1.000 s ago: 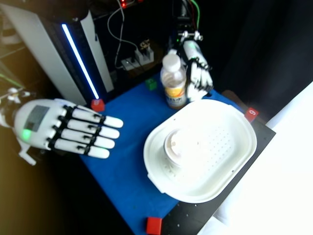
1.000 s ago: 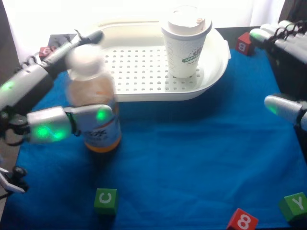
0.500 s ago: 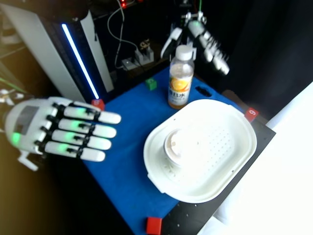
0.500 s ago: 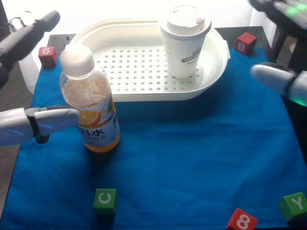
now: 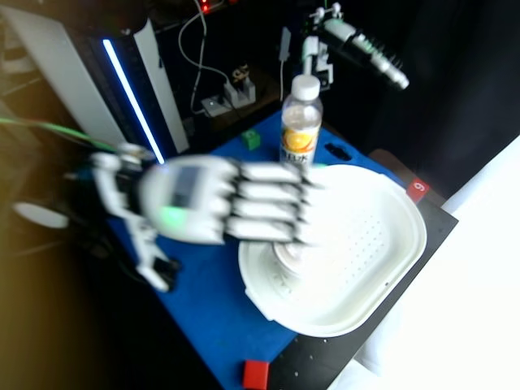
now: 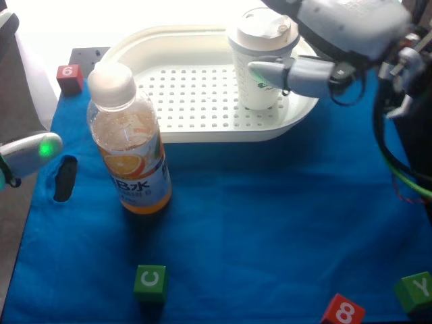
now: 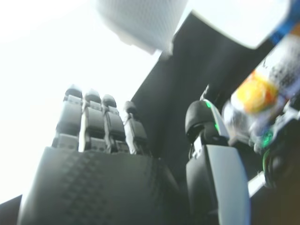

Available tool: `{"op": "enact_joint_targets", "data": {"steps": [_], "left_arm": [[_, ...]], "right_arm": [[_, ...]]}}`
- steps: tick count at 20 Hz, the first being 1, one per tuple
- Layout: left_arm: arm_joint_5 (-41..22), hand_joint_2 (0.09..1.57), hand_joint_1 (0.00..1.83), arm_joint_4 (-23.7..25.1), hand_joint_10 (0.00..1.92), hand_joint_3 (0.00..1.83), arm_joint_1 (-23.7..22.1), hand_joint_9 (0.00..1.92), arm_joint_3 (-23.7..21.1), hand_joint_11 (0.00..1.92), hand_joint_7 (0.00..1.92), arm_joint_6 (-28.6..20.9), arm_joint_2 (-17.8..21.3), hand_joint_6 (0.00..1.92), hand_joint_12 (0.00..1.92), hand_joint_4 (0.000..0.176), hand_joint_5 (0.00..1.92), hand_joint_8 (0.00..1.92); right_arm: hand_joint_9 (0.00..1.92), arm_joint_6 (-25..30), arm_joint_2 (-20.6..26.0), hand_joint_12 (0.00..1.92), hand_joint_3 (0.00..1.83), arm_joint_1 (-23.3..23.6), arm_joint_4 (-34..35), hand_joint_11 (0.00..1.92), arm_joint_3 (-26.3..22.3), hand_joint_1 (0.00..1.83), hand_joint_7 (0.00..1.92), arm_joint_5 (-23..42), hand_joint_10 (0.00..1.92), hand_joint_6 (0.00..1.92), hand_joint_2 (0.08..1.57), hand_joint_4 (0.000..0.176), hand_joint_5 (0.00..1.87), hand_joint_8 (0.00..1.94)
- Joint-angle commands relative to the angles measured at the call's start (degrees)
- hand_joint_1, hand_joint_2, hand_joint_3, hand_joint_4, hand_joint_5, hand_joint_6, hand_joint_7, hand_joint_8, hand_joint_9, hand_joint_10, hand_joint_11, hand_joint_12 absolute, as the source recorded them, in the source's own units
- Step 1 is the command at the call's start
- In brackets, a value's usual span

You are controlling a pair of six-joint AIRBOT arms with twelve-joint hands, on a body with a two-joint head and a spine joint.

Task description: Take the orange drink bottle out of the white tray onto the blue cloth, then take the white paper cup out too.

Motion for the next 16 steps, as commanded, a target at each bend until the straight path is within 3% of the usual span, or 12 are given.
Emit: {"op": "enact_joint_targets", "data": {"steps": [1, 4, 5, 7, 9, 10, 11, 12, 13, 14, 15, 16], "left_arm": [[-7.33, 1.02, 0.58, 0.12, 0.00, 0.00, -0.08, 0.00, 0.20, 0.03, 0.00, -0.26, -0.21, 0.00, 0.02, 0.129, 0.00, 0.00], [-7.08, 1.02, 0.59, 0.23, 0.00, 0.00, -0.08, 0.00, 0.46, 0.04, 0.00, -0.27, -0.23, 0.00, 0.03, 0.137, 0.00, 0.00], [-6.95, 1.02, 0.61, 0.42, 0.00, 0.00, -0.08, 0.00, 0.52, 0.03, 0.00, -0.28, -0.23, 0.00, 0.03, 0.129, 0.00, 0.00], [-7.00, 1.02, 0.62, 0.48, 0.00, 0.00, -0.08, 0.00, 0.57, 0.02, 0.00, -0.31, -0.35, 0.00, 0.03, 0.127, 0.00, 0.00], [-7.05, 1.02, 0.61, 0.42, 0.00, 0.00, -0.08, 0.00, 0.57, 0.01, 0.00, -0.35, -0.39, 0.00, 0.21, 0.133, 0.00, 0.00], [-7.08, 1.03, 0.62, 0.41, 0.00, 0.00, -0.08, 0.00, 0.53, 0.00, 0.00, -0.38, -0.40, 0.00, 0.28, 0.121, 0.00, 0.00], [-7.17, 1.04, 0.63, 0.41, 0.00, 0.00, -0.08, 0.00, 0.50, 0.00, 0.00, -0.38, -0.40, 0.00, 0.29, 0.143, 0.00, 0.00], [-7.30, 1.04, 0.63, 0.35, 0.00, 0.00, -0.07, 0.00, 0.48, 0.00, 0.00, -0.38, -0.41, 0.00, 0.29, 0.153, 0.00, 0.00], [-7.32, 1.04, 0.65, 0.28, 0.00, 0.00, -0.07, 0.00, 0.48, 0.00, 0.00, -0.39, -0.44, 0.00, 0.23, 0.146, 0.01, 0.00], [-7.33, 1.04, 0.64, 0.28, 0.00, 0.00, -0.07, 0.00, 0.48, 0.00, 0.00, -0.39, -0.46, 0.00, 0.22, 0.141, 0.01, 0.00], [-7.33, 1.04, 0.64, 0.28, 0.00, 0.00, -0.06, 0.00, 0.48, 0.00, 0.00, -0.39, -0.48, 0.00, 0.24, 0.139, 0.01, 0.00], [-7.33, 1.04, 0.63, 0.26, 0.00, 0.00, -0.04, 0.00, 0.48, 0.00, 0.00, -0.39, -0.53, 0.00, 0.27, 0.137, 0.01, 0.00]], "right_arm": [[0.00, -0.13, -0.76, 0.00, 0.00, 1.29, 0.39, 0.00, 1.09, 0.52, 0.00, 4.53, 0.00, 0.00, 1.17, 0.059, 0.00, 0.00], [0.00, -0.14, -3.97, 0.00, 0.00, 2.71, 0.44, 0.00, 5.10, 0.50, 0.00, 0.47, 0.00, 0.00, 1.14, 0.046, 0.00, 0.00], [0.00, -0.14, -4.72, 0.00, 0.00, 2.86, 0.54, 0.00, 6.12, 0.50, 0.00, -0.53, 0.00, 0.00, 1.14, 0.022, 0.00, 0.00], [0.00, -0.14, -5.99, 0.00, 0.00, 2.88, 1.25, 0.00, 7.95, 0.54, 0.00, -2.46, 0.00, 0.00, 1.12, 0.000, 0.00, 0.00], [0.00, -0.14, -6.13, 0.01, 0.00, 2.88, 1.41, 0.01, 8.85, 0.56, 0.00, -3.67, 0.00, 0.00, 1.11, 0.000, 0.00, 0.00], [0.01, -0.13, -6.13, 0.46, 0.05, 2.87, 1.48, 0.00, 9.15, 0.61, 0.00, -4.23, 0.07, 0.00, 1.08, 0.000, 0.00, 0.00], [0.11, -0.13, -6.10, 1.02, 0.03, 2.87, 1.61, 0.00, 9.13, 0.71, 0.08, -4.29, 0.12, 0.03, 1.11, 0.000, 0.10, 0.01], [0.20, -0.13, -6.10, 1.30, 0.02, 2.87, 1.66, 0.00, 9.02, 0.77, 0.19, -4.29, 0.16, 0.07, 1.14, 0.000, 0.20, 0.03], [0.30, -0.12, -6.09, 1.64, 0.02, 2.87, 1.66, 0.09, 8.87, 0.90, 0.40, -4.28, 0.67, 0.41, 1.17, 0.000, 0.27, 0.13], [0.32, -0.12, -6.09, 1.73, 0.01, 2.86, 1.66, 0.22, 8.63, 0.96, 0.46, -4.26, 1.05, 0.76, 1.19, 0.000, 0.22, 0.28], [0.33, -0.12, -6.09, 1.77, 0.01, 2.86, 1.65, 0.33, 8.44, 0.96, 0.37, -4.21, 1.30, 0.98, 1.21, 0.000, 0.15, 0.69], [0.32, -0.12, -6.09, 1.80, 0.01, 2.87, 1.64, 0.35, 8.24, 0.96, 0.28, -4.06, 1.39, 1.14, 1.22, 0.000, 0.09, 0.91]]}}
